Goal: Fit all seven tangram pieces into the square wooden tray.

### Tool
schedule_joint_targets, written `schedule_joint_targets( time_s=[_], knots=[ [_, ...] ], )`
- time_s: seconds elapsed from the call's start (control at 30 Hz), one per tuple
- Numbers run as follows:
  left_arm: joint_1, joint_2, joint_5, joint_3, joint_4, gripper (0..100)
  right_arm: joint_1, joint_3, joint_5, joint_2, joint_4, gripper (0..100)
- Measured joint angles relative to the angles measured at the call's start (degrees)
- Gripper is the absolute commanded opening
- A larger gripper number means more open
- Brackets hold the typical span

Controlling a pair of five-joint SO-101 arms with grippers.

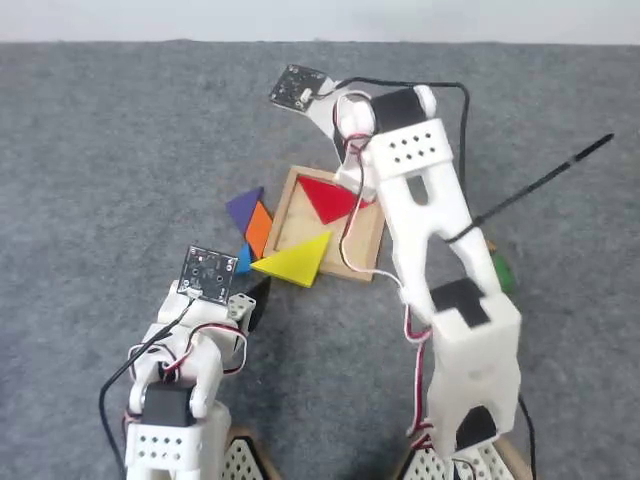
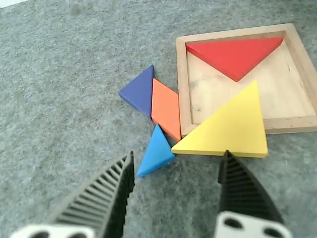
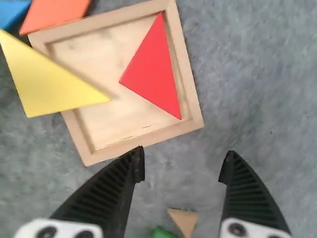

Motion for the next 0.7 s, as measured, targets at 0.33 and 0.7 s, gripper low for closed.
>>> schedule_joint_targets(
  time_s=[0.33, 0.7],
  knots=[
    [0.0, 0.0, 0.0, 0.0, 0.0, 27, -6.1, 48.0, -4.3, -32.2, -25.4, 24.4],
    [0.0, 0.0, 0.0, 0.0, 0.0, 27, -20.2, 92.2, -10.7, -54.2, -44.3, 24.4]
  ],
)
